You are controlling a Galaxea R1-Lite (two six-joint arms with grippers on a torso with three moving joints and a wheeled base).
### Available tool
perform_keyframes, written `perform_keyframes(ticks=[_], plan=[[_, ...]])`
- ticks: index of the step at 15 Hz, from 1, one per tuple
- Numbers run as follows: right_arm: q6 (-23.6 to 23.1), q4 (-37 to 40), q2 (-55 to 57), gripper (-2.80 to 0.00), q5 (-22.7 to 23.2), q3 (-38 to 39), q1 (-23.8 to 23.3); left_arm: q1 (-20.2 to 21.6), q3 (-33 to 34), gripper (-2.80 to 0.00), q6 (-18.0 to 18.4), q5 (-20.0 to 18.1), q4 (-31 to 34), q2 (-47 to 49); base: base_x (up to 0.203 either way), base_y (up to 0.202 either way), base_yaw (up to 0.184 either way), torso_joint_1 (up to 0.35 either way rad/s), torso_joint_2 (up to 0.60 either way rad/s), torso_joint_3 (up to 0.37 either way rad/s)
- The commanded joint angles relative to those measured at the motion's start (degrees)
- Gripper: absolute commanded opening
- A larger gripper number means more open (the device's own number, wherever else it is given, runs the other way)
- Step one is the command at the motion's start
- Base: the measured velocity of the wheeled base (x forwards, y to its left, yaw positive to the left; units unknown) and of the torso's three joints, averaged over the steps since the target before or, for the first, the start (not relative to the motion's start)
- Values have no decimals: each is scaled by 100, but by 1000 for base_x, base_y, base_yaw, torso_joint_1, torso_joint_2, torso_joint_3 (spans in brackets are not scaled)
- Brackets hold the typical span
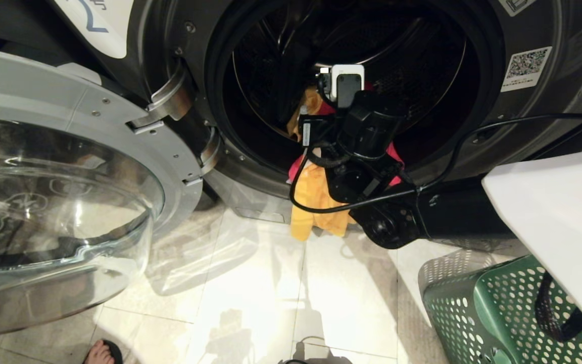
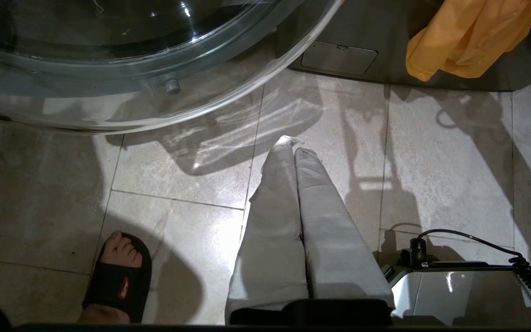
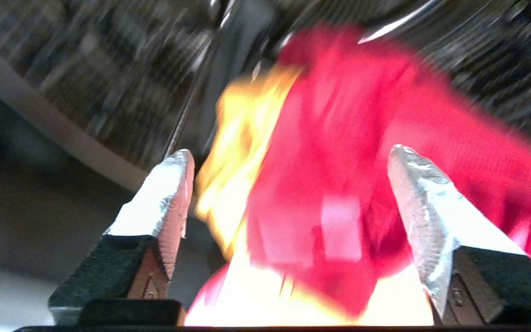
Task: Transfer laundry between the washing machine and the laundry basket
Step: Pick a cloth and place it into the basket
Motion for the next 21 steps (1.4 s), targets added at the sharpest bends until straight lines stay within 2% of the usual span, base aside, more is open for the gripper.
perform_keyframes(ticks=[1, 6, 8, 13, 16, 21], plan=[[121, -27, -515, 0, -22, 892, 152, 1, 0, -280, -1, 1, -2, 9, 0, 0, 0, 0, 0, 0], [275, -19, -1025, 0, -27, 2354, 266, 1, 0, -280, -1, 1, -2, 6, 0, 0, 0, 0, 0, 0], [536, -13, -999, 0, -32, 2866, 288, 1, 0, -280, -1, 1, -2, 9, 0, 0, 0, 0, 0, 0], [1021, 381, -240, 0, 71, 2631, 223, 1, 0, -280, -1, 1, -2, 7, 0, 0, 0, 0, 0, 0], [1100, 1100, -2, 0, 118, 2281, -70, 1, 0, -280, -1, 1, -2, 1, 0, 0, 0, 0, 0, 0], [1718, 2261, 282, 0, 152, 1431, -392, 1, 0, -280, -1, 1, -2, 9, 0, 0, 0, 0, 0, 0]])
